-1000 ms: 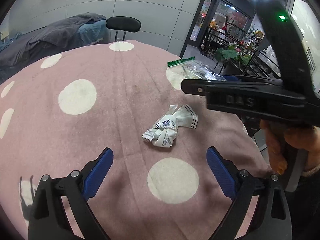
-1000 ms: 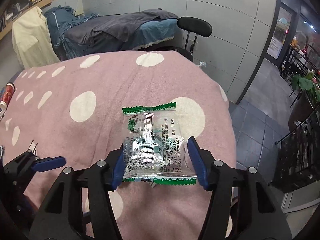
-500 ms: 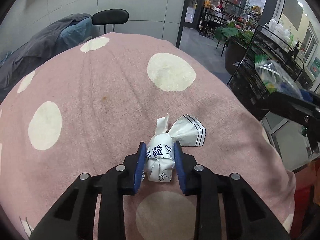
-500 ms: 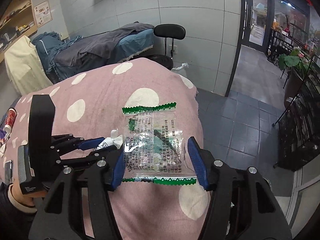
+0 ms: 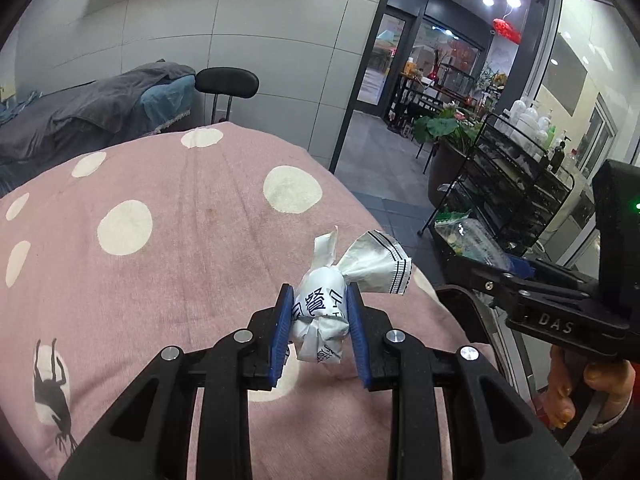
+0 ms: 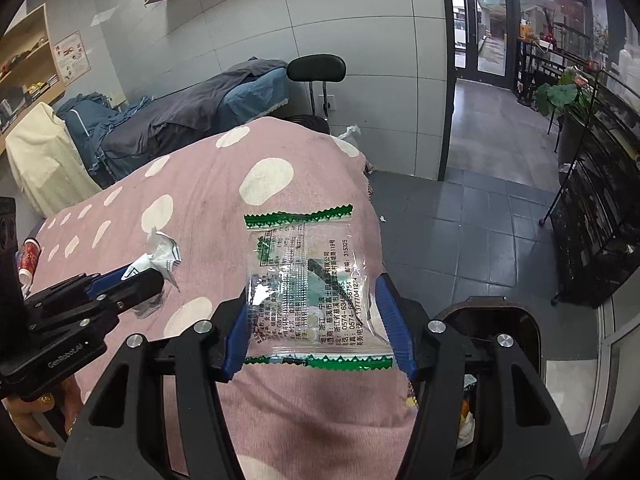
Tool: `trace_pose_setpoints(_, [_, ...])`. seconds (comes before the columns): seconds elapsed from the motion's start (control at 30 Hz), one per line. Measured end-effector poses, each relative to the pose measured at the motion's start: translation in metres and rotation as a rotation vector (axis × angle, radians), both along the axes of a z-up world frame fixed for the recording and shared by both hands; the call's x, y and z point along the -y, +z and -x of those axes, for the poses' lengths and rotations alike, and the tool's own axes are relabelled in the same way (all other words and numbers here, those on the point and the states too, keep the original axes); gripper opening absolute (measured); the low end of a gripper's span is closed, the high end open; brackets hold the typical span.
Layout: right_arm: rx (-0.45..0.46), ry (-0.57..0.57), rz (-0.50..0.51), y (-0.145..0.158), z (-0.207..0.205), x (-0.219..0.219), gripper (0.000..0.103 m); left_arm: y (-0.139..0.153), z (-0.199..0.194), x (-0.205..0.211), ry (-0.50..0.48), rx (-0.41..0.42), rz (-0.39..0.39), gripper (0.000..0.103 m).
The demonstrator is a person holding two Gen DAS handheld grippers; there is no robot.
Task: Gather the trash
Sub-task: 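Carry both wrappers from the bedspread toward the black bin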
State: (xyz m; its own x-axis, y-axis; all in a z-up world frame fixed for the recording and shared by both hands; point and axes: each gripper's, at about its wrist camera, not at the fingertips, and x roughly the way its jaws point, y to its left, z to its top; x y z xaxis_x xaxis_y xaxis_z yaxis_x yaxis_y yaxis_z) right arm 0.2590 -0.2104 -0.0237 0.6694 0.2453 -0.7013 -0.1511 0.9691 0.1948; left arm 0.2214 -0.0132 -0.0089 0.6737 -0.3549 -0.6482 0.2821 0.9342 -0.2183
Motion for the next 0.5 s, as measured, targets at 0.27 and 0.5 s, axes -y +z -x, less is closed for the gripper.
trace_pose_setpoints(0.27, [0.000,-0.067,-0.018,-0.006,0.038,0.032,0.058,0.010,0.026,0.022,-0.040,0.047,0.027,0.027])
trace_pose_setpoints(0.5, [-0.015,-0.143,-0.039,-0.017,0.062,0.067,0.058,0.016,0.042,0.046,-0.099,0.073,0.033,0.027])
